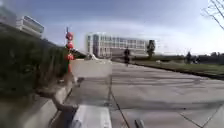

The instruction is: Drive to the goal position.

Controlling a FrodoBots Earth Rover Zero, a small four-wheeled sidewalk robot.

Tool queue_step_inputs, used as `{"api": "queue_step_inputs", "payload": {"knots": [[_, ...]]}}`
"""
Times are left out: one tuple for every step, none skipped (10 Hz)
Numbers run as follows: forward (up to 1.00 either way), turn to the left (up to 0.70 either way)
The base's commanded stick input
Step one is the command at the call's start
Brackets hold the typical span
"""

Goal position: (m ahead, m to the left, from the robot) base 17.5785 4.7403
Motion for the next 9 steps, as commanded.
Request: {"api": "queue_step_inputs", "payload": {"knots": [[0.0, -0.7], [0.0, -0.7], [0.0, -0.7], [0.0, -0.7], [0.0, -0.7], [0.0, -0.7], [0.0, -0.7], [0.0, -0.7], [0.0, -0.7]]}}
